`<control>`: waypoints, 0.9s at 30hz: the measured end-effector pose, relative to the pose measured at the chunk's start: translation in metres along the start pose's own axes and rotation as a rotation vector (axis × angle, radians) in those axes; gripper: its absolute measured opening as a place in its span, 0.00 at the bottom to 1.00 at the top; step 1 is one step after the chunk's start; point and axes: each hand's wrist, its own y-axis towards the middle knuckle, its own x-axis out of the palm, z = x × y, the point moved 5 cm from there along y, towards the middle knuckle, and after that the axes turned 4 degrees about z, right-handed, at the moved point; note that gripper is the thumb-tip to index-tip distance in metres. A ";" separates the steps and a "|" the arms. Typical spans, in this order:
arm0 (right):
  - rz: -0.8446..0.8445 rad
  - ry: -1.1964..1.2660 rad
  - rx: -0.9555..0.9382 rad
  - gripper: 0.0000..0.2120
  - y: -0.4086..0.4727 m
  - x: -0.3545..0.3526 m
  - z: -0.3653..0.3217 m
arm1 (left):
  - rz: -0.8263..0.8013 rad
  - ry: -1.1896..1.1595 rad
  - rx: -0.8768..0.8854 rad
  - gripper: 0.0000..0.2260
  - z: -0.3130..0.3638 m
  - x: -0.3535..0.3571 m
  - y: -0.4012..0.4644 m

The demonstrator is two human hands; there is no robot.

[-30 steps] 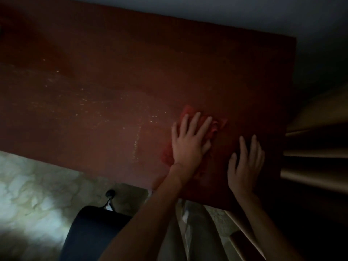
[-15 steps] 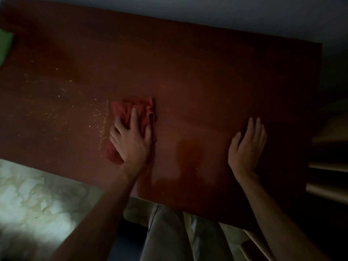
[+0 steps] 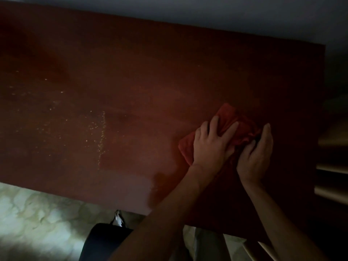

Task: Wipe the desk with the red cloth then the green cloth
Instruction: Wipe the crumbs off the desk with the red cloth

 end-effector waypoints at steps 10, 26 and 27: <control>-0.275 -0.307 -0.152 0.24 -0.006 0.009 -0.021 | 0.149 0.134 -0.589 0.27 -0.282 -0.098 -0.011; -0.322 -0.350 -0.293 0.23 -0.045 0.092 -0.137 | -0.002 0.159 -0.451 0.30 -0.235 -0.093 -0.001; -0.310 -0.350 -0.294 0.23 -0.045 0.091 -0.137 | -0.032 0.118 -0.398 0.31 -0.209 -0.085 -0.005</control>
